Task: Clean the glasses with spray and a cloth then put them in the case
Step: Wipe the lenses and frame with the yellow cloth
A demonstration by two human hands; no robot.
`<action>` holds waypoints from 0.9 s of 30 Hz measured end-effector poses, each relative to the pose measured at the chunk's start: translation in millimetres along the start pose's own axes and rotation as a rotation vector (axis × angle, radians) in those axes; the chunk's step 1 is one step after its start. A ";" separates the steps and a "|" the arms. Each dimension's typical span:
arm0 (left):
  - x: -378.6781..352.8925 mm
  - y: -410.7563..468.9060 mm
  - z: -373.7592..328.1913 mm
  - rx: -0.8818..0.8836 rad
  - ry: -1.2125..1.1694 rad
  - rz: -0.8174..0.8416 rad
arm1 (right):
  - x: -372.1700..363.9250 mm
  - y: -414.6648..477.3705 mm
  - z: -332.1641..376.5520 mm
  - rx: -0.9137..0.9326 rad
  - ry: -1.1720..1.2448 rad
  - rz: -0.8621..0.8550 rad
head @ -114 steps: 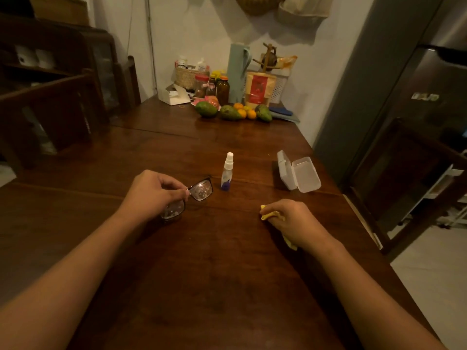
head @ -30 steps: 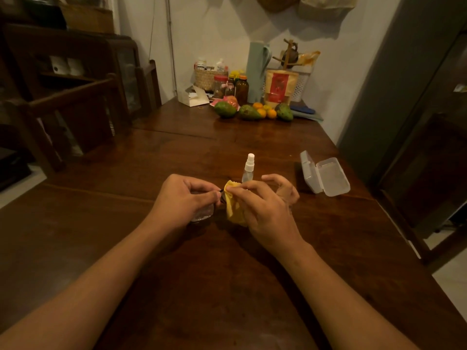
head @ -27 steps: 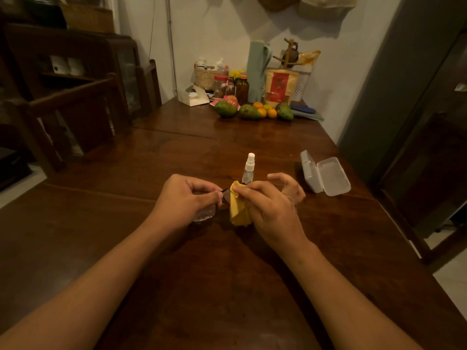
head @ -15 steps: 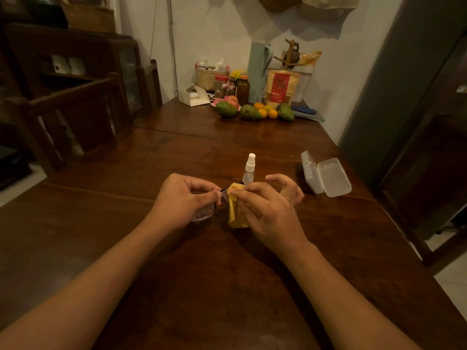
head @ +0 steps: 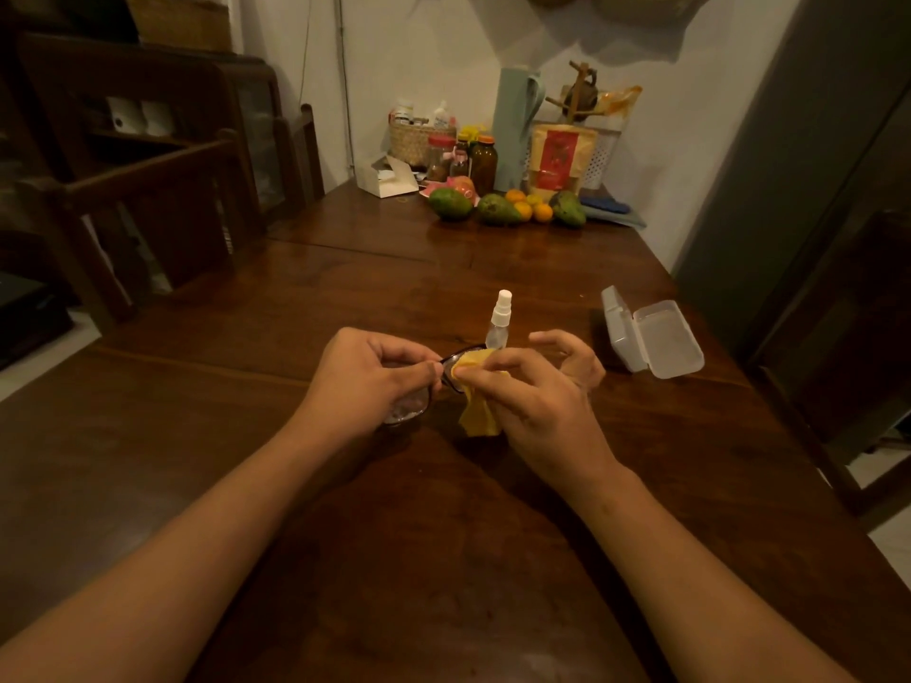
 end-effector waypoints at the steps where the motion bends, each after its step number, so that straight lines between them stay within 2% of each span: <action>1: -0.2 -0.5 -0.5 0.005 0.001 0.000 | 0.8 -0.7 -0.1 0.019 -0.003 0.019; 5: 0.6 -0.8 -5.3 -0.009 0.011 0.008 | 2.0 -0.6 1.5 0.026 0.024 0.101; 11: 3.0 -1.8 -5.7 0.023 0.069 -0.002 | 6.3 0.5 7.4 0.052 -0.005 0.052; 20: 1.0 -3.9 -9.2 0.063 -0.096 -0.033 | 6.6 -0.5 5.2 0.087 -0.015 -0.004; 27: 0.9 -5.6 -12.0 0.048 -0.107 -0.032 | 7.6 -2.9 -10.4 -0.056 0.015 -0.047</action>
Point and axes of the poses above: each hand's wrist, its own y-axis towards the middle knuckle, its own x-axis out of the back of the hand, z = x × y, the point moved 3 cm from there along y, towards the middle knuckle, and after that the axes turned 4 degrees about y, right-handed, at the moved point
